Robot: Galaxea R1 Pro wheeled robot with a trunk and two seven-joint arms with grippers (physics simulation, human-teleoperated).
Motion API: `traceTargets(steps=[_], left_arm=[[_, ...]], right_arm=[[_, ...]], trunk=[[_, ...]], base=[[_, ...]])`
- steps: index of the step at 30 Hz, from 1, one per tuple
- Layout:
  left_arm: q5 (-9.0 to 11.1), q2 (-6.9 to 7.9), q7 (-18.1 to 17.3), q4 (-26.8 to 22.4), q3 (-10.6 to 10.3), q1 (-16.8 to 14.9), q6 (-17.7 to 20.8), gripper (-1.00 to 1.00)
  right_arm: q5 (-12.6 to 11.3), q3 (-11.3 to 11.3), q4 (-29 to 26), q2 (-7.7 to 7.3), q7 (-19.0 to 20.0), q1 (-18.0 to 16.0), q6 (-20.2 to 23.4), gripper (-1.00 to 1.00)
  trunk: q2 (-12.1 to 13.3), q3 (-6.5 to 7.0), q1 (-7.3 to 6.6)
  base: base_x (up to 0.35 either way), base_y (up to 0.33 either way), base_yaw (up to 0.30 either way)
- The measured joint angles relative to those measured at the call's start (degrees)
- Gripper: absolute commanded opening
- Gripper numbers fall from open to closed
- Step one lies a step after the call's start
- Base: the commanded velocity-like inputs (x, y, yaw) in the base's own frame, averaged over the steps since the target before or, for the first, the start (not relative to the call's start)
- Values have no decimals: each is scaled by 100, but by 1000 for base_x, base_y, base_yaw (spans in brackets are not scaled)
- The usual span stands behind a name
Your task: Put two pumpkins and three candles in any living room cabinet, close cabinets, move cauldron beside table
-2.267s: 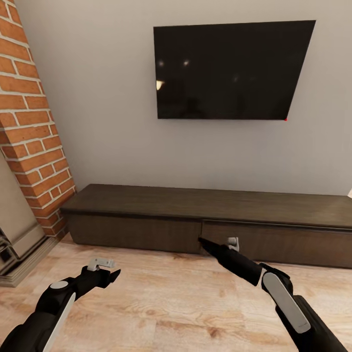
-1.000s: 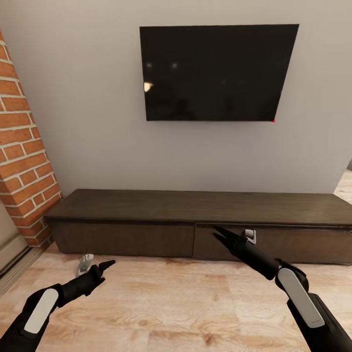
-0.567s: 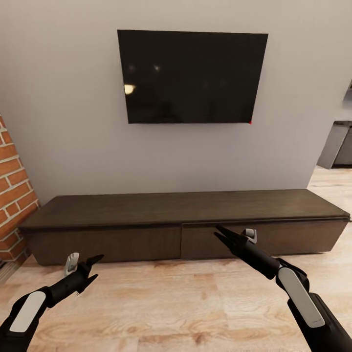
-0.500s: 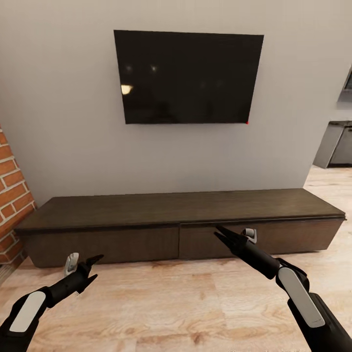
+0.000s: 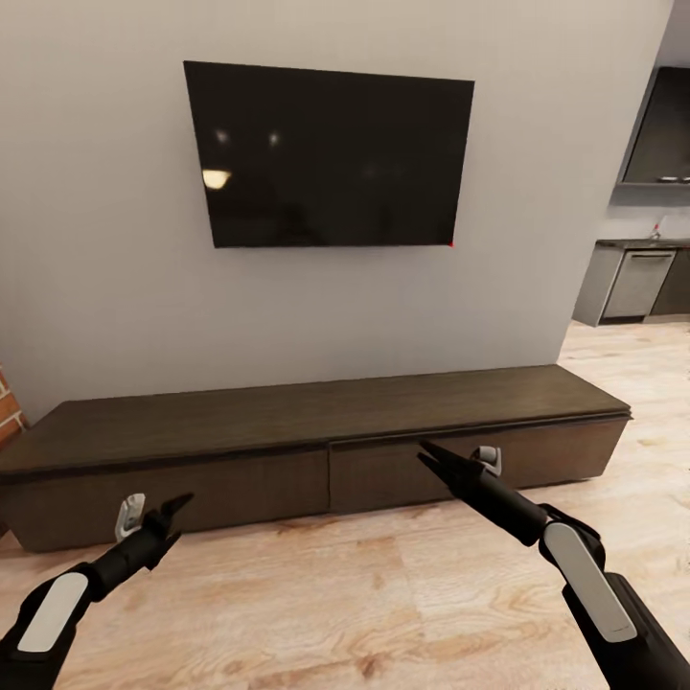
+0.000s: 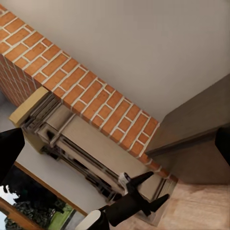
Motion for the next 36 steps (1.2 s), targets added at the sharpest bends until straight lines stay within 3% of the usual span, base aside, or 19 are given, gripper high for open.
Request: traceTargets(steps=[4,8,16,20,36], left_arm=[[-6,-16,5,-1,202,0,-213,100],[-11,-13,8,0,273,0,-362,100],[-13,-18,17,5,295,0,-421,100],[-13,-24,23,6,287,0,-659,100],[8,-80,184,8,287,0,-811,100]], right_arm=[[1,2,-15,4,-12,-1,-3,100],[43,8,-9,35,-24,0,-9,100],[94,5,35,51,-26,0,-10,100],[96,7,15,50,-26,0,-9,100],[97,11,-5,44,-19,0,-8,100]], trunk=[[0,1,0],[0,1,-2],[0,1,-3],[0,1,-2],[0,1,0]], base=[[14,0,-6],[134,18,-1],[309,91,0],[244,102,0],[18,3,0]])
